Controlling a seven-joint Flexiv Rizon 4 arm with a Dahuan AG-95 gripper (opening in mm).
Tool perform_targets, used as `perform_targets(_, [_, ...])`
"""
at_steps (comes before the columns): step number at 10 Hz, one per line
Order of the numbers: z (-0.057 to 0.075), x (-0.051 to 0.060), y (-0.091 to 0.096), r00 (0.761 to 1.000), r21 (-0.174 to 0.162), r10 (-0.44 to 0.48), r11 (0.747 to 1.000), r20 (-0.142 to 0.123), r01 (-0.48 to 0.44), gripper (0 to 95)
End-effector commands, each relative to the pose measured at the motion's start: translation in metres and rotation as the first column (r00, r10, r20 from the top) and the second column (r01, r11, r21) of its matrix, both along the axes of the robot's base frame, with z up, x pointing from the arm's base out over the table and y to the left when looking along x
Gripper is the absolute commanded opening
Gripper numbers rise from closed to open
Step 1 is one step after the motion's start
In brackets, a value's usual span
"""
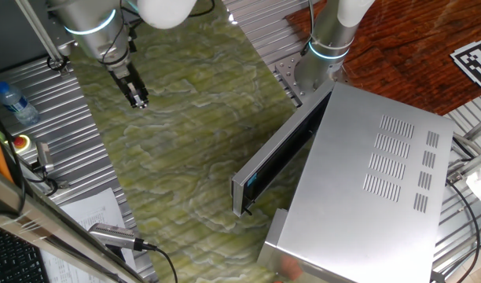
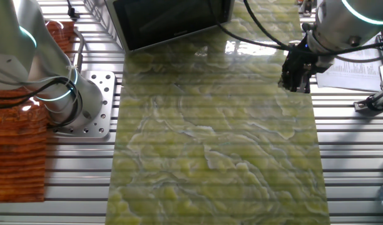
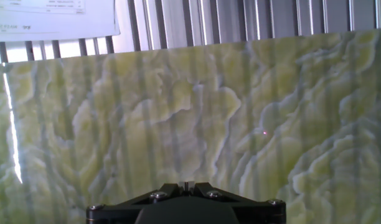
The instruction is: Close the microwave door
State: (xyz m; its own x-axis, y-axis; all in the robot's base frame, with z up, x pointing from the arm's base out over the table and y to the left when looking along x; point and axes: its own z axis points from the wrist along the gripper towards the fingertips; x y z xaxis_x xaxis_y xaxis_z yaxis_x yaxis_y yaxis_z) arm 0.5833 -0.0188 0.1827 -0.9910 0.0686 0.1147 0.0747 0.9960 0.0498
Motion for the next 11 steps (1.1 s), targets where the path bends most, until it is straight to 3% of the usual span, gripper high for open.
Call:
perform_targets(1, [-0.003, -0.005, 0.016, 1.0, -0.001, -0.008, 1.0, -0.006, 0.008, 0.0])
perform_targets(3, [-0.015, -0.012, 0.023, 1.0, 0.032, -0.019, 0.999, 0.0, 0.019, 0.0])
perform_targets(5, [-0.026, -0.02, 0.035, 1.0, 0.031, -0.026, 0.999, 0.0, 0.026, 0.0])
perform_targets(11, [-0.027, -0.04, 0.082, 0.999, 0.03, -0.049, 0.998, -0.008, 0.049, 0.0])
